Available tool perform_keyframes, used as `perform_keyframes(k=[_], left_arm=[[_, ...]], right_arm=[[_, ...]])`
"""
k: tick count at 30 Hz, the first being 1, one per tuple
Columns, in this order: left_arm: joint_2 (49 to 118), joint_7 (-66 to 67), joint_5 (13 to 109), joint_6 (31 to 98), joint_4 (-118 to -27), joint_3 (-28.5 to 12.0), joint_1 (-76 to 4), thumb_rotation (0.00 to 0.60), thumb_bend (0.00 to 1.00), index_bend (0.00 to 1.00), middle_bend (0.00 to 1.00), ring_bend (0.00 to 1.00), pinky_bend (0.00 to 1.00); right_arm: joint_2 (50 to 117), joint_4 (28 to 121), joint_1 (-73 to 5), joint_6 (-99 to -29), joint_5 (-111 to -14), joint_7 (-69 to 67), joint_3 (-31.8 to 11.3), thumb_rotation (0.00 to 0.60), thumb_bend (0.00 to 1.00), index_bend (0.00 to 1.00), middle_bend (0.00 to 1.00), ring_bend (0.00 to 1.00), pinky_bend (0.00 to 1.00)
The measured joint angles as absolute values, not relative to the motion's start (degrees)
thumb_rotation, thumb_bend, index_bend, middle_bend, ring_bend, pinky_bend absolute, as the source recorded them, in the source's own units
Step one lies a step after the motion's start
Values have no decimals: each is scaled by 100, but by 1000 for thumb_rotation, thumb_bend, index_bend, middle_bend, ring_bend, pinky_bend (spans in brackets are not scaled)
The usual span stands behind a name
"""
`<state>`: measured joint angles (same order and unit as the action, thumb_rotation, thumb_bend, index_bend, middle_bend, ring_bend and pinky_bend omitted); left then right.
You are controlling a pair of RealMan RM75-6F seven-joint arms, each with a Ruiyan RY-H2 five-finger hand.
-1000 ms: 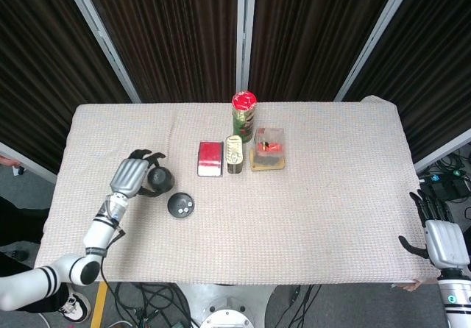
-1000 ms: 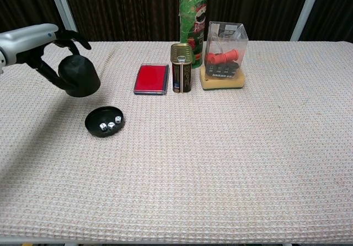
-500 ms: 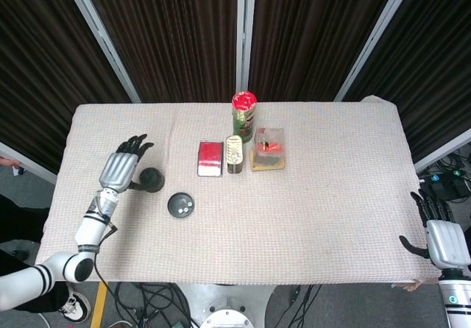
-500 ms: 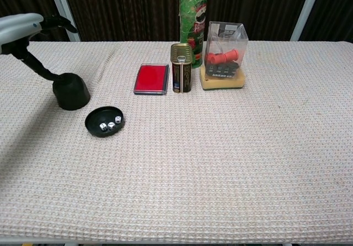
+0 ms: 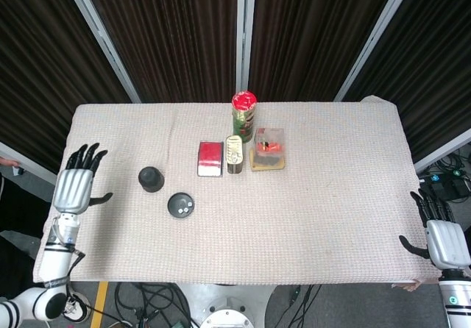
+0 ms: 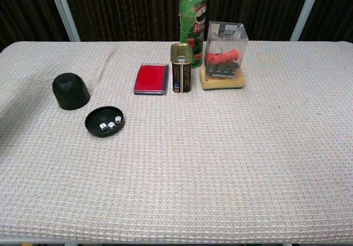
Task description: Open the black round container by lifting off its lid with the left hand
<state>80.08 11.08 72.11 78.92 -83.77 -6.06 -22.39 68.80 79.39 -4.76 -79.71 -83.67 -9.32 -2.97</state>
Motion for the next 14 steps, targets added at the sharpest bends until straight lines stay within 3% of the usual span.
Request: perform_keyframes(k=[8, 14], left_arm=[[7737, 1468, 7789, 8773, -9102, -28, -1448, 600, 64, 135, 71, 0, 114], [7505, 1639, 7765, 8869, -9336, 133, -1114, 600, 60, 135, 73, 0, 109]], right_arm=[[6883, 8048, -491, -7975, -8408, -801, -279, 600, 135, 0, 0, 0, 0], [6900, 8043, -497, -7961, -8409, -778, -268, 600, 134, 0, 0, 0, 0]])
